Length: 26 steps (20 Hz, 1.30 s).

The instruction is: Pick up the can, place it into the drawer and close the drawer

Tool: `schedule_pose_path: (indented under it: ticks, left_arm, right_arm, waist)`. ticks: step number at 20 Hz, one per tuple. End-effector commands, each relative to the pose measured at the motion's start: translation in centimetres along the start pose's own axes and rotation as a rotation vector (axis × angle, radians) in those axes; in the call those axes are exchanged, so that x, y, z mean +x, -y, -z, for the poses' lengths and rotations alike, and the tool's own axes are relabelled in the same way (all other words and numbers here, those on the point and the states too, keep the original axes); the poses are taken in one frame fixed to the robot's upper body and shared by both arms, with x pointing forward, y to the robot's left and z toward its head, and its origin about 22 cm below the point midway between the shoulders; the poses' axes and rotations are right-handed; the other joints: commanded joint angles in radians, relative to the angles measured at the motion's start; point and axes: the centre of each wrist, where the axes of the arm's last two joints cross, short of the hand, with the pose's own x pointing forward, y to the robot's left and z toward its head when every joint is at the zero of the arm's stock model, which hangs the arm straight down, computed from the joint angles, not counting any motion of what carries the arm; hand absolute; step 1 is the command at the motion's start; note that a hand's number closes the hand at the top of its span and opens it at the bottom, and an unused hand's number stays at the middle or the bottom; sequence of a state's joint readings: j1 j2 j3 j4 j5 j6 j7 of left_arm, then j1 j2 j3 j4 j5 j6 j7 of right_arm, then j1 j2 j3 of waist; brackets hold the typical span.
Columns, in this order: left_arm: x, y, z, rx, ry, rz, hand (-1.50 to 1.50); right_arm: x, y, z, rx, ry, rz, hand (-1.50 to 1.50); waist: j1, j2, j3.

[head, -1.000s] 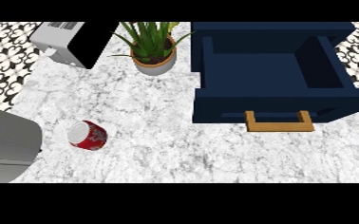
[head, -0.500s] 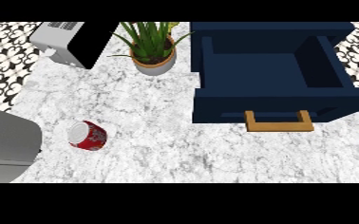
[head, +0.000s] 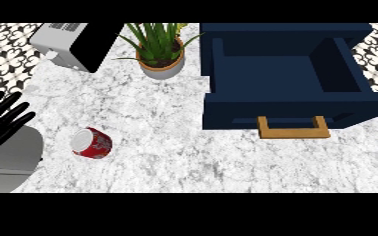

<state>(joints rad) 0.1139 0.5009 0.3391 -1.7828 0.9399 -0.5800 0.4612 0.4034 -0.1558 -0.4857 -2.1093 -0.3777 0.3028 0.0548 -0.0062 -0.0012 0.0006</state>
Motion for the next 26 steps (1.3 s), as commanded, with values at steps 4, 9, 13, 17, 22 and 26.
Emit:
schedule_pose_path:
  ticks: [4,9,13,17,22,26]
  left_arm:
    - [-3.3,1.0,3.3,0.030,-0.014,0.035,-1.50]
    - [-5.8,0.4,4.7,0.030,-0.042,0.051,-1.50]
    - [-8.3,-0.1,2.1,0.060,-0.050,0.046,-1.50]
    - [-9.7,-1.0,3.6,0.111,-0.078,0.061,-1.50]
    - [-11.7,-2.1,4.4,0.133,-0.042,0.075,-1.50]
    - [-14.2,-3.5,4.2,0.156,-0.052,0.081,-1.50]
  right_arm:
    - [0.5,0.6,-1.1,-0.008,-0.006,-0.007,-1.50]
    - [-0.7,1.1,-0.6,0.004,-0.006,-0.005,-1.50]
    - [2.2,1.7,-2.1,0.008,-0.002,-0.016,-1.50]
    - [1.1,1.9,-2.4,0.010,0.017,-0.002,-1.50]
    - [-0.5,3.2,-1.5,0.010,-0.004,0.012,-1.50]
    - [0.6,1.2,-1.2,-0.019,0.002,0.015,-1.50]
  waist:
    - [0.000,0.001,-0.001]
    - [0.000,0.001,-0.001]
    - [0.001,0.000,-0.001]
    - [-0.001,0.001,-0.001]
    - [0.001,0.002,-0.001]
    - [0.001,0.002,-0.001]
